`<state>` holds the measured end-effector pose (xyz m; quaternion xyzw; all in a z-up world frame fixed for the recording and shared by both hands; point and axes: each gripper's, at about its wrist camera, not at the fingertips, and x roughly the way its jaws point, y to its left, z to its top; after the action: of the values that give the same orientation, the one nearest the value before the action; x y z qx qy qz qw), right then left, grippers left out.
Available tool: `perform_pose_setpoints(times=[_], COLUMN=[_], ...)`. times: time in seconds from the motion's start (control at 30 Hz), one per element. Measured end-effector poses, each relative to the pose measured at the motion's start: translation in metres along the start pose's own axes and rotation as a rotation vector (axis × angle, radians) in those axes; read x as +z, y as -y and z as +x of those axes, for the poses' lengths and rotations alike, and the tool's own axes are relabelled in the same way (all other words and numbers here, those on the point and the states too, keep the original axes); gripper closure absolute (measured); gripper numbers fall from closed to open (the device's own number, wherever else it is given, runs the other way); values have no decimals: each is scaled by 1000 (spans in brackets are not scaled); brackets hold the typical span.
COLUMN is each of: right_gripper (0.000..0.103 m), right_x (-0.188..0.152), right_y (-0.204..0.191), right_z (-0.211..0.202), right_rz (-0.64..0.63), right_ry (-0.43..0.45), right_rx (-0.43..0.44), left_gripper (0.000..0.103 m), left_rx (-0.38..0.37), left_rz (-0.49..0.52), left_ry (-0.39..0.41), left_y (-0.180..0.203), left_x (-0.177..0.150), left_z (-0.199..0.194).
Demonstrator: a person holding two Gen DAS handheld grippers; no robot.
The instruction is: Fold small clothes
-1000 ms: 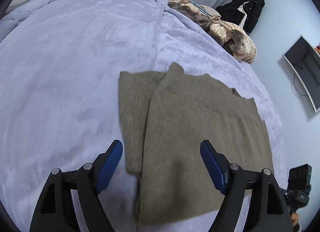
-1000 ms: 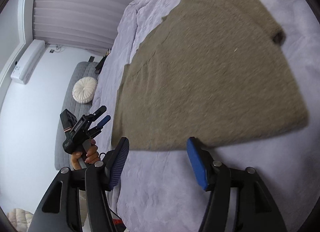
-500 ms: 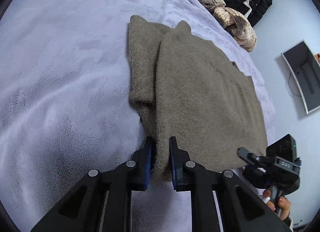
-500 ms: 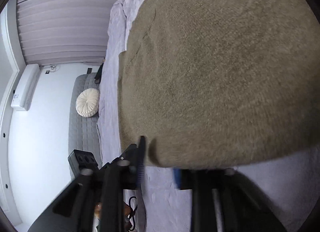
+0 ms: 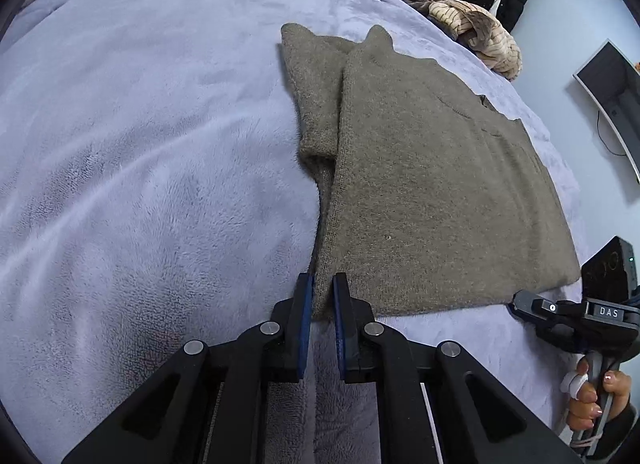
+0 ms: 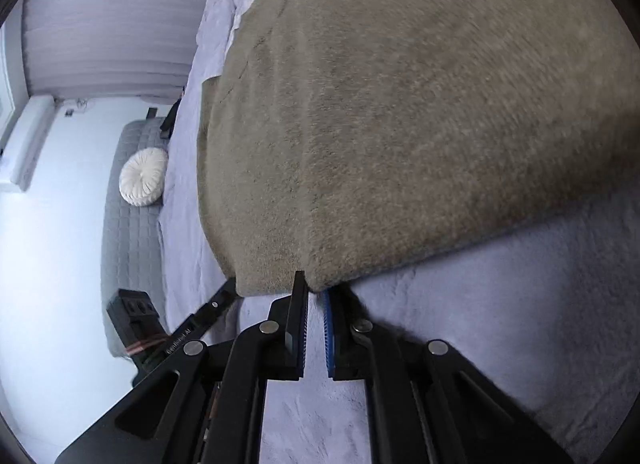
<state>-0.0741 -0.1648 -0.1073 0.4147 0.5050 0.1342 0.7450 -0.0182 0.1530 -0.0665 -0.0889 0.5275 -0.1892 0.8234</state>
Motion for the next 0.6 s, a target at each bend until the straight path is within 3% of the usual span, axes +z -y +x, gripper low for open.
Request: perform_pose_setpoints(times=[0.13,0.27,0.43,0.5,0.6], right_gripper=[92,92,91,91,91], right_x=[-15,-11,15,21,34], right_y=[-33,-61,-62,-53,-44], right_z=[-18,-43,-65,-74,-88], right_rz=[-217,-345,-301,-287,-261], right_ry=[-14,84,175,196,235], right_rx=[-131,-208,-231,-255,-301], left_gripper=[91,91,91,91,91], left_rx=[23,7,3,-13,27], left_rz=[16,0,-3,-20,-41], left_ry=[38,103,183,191,188], left_y=[7,13,25,28,35], left_x=[-4,2,26,40,66], left_z=[-17,-39,-57,-52,-30])
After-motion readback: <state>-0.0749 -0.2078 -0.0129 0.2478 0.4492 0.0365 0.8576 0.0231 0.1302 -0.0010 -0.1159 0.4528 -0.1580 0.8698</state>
